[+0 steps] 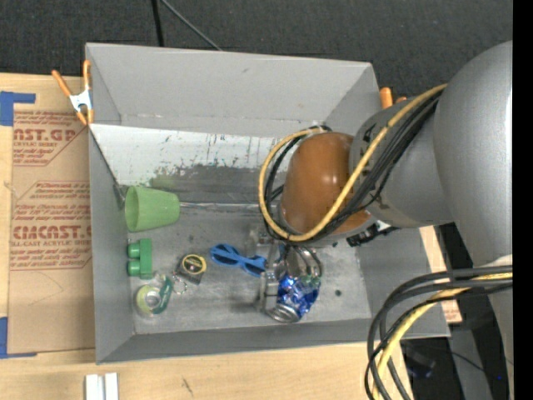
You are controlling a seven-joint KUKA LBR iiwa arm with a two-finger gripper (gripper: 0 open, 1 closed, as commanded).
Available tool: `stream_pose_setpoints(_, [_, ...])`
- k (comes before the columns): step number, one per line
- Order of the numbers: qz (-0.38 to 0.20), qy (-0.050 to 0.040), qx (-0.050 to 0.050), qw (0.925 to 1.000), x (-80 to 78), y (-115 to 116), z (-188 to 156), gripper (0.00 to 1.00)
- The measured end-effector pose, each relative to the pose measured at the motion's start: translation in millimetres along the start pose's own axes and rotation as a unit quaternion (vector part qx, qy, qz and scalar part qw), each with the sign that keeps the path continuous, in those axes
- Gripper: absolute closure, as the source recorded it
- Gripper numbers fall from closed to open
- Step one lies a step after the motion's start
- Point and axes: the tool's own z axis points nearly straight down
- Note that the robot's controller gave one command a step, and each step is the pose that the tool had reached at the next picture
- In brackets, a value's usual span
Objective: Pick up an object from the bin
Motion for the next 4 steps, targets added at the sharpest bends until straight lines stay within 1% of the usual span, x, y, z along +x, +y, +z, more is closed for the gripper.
stream_pose_setpoints(1, [0.0,0.0,0.0,1.0,0.0,0,0,1.0])
stream_pose_setpoints(2, [0.0,0.0,0.0,1.0,0.0,0,0,0.0])
stream_pose_setpoints(3, [0.054,0.0005,0.0,0.9986,0.6,-11,23,0.0])
stream_pose_setpoints(4, [0.053,0.0006,0.0,0.9986,0.6,-11,22,1.0])
